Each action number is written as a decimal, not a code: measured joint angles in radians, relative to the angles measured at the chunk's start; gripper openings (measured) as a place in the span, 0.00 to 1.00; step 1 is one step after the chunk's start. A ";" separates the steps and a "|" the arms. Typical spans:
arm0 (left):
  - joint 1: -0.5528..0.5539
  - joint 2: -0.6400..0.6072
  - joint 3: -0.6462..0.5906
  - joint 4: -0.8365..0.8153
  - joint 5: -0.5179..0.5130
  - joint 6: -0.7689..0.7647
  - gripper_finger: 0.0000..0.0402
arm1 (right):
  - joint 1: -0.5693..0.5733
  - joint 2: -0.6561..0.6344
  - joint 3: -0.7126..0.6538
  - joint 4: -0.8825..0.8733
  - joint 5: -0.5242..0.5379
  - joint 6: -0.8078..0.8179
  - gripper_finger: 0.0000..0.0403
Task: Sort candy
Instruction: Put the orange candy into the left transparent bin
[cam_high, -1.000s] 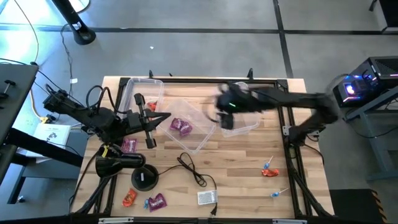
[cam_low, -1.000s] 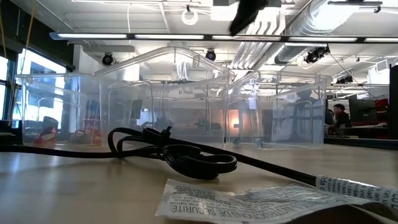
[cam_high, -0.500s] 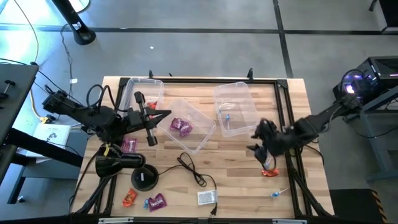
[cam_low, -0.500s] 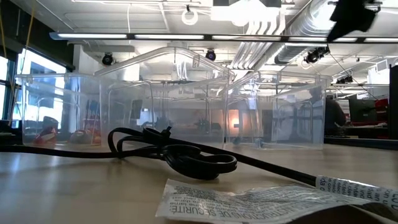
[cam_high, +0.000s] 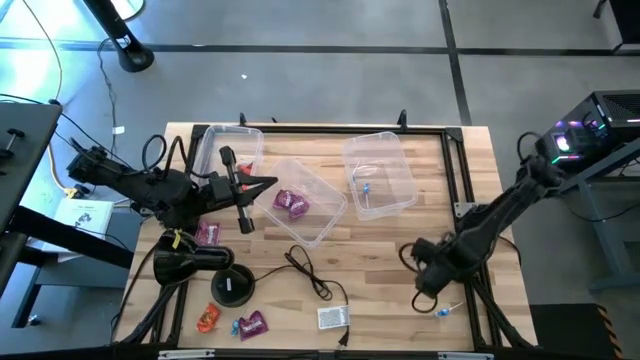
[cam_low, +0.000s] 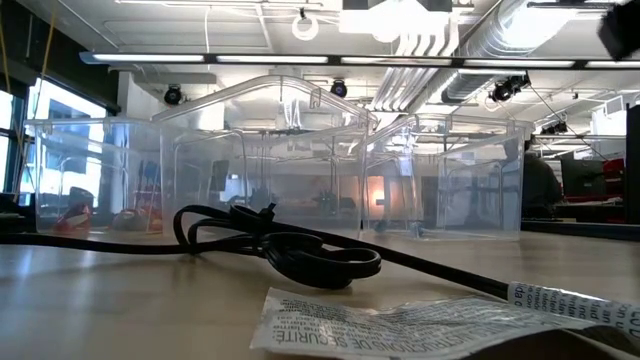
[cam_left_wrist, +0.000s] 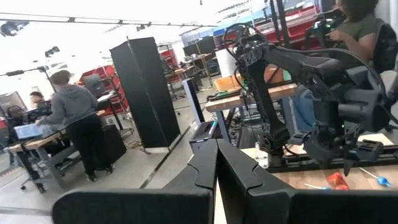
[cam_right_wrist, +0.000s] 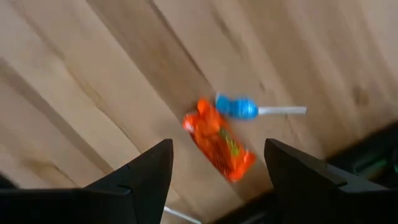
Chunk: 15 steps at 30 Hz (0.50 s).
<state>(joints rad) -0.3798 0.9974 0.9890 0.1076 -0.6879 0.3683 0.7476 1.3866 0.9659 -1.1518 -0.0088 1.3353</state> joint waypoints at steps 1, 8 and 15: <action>0.000 0.000 0.000 -0.002 0.003 0.000 0.00 | 0.014 0.026 0.000 -0.001 -0.013 0.005 0.61; 0.000 0.000 0.000 -0.030 0.005 -0.018 0.00 | 0.075 0.156 0.000 -0.003 -0.088 0.027 0.61; 0.000 0.000 0.000 -0.062 0.005 -0.027 0.00 | 0.061 0.256 0.000 -0.003 -0.102 0.026 0.61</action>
<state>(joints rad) -0.3798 0.9974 0.9890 0.0460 -0.6827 0.3412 0.8087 1.6430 0.9661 -1.1544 -0.1109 1.3617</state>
